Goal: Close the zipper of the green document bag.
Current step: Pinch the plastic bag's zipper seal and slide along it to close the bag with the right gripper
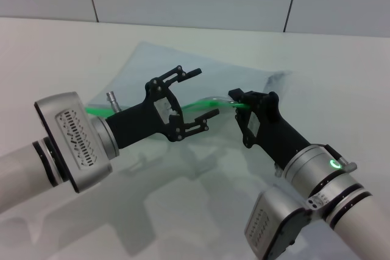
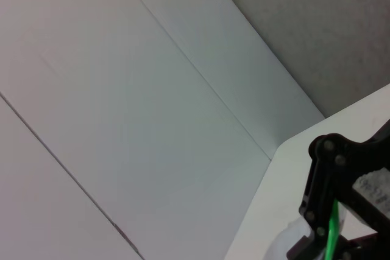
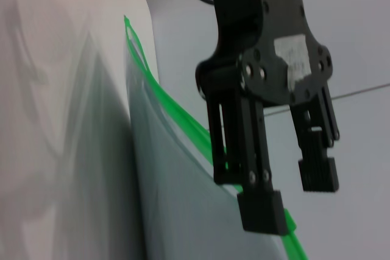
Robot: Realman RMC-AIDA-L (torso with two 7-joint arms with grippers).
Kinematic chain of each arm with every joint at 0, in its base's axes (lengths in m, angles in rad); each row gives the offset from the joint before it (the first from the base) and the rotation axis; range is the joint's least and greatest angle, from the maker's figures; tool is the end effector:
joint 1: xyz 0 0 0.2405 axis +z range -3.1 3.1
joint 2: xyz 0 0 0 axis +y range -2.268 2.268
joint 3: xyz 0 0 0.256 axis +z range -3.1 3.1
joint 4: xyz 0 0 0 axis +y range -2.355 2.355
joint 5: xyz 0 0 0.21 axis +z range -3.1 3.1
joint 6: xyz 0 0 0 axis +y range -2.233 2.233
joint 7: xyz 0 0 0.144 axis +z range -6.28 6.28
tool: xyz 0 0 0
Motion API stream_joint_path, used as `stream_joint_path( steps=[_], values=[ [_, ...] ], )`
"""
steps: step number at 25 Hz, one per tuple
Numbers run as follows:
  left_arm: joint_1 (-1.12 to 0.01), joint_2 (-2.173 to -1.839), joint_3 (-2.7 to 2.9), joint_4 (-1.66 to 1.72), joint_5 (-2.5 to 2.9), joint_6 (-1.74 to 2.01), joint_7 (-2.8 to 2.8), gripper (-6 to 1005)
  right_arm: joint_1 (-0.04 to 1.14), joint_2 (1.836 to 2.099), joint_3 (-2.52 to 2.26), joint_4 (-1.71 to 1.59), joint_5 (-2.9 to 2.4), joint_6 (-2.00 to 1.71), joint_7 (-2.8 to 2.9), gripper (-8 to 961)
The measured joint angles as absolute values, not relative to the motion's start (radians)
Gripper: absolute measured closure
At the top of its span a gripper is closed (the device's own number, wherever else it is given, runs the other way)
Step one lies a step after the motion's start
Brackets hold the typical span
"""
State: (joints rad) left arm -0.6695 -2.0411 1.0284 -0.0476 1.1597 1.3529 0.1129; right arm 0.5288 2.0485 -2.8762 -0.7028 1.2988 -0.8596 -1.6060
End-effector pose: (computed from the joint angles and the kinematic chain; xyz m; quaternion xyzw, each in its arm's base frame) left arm -0.2531 0.3339 -0.0637 -0.8820 0.1722 -0.2254 0.3764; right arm 0.2066 0.3047 -0.1382 -0.7840 -0.3633 -0.0438 0.5015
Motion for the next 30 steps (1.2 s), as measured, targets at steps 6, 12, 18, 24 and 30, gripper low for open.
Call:
stream_joint_path(
  steps=[6, 12, 18, 24, 30],
  values=[
    [-0.669, -2.042, 1.023, -0.048, 1.156, 1.360, 0.138, 233, 0.523, 2.048, -2.876, -0.710, 1.273, -0.858, -1.606, 881],
    [-0.669, -2.043, 1.023, -0.049, 1.155, 1.362, 0.156, 270, 0.524, 2.048, -2.876, -0.713, 1.273, -0.856, -1.607, 876],
    [-0.671, -2.043, 1.029, -0.049, 1.158, 1.357, 0.157, 341, 0.527, 2.048, -2.878, -0.713, 1.271, -0.855, -1.608, 872],
    [-0.672, -2.043, 1.031, -0.049, 1.159, 1.355, 0.157, 479, 0.527, 2.048, -2.878, -0.713, 1.247, -0.854, -1.606, 867],
    [-0.673, -2.043, 1.031, -0.051, 1.160, 1.353, 0.156, 651, 0.528, 2.048, -2.878, -0.713, 1.246, -0.854, -1.606, 862]
  ],
)
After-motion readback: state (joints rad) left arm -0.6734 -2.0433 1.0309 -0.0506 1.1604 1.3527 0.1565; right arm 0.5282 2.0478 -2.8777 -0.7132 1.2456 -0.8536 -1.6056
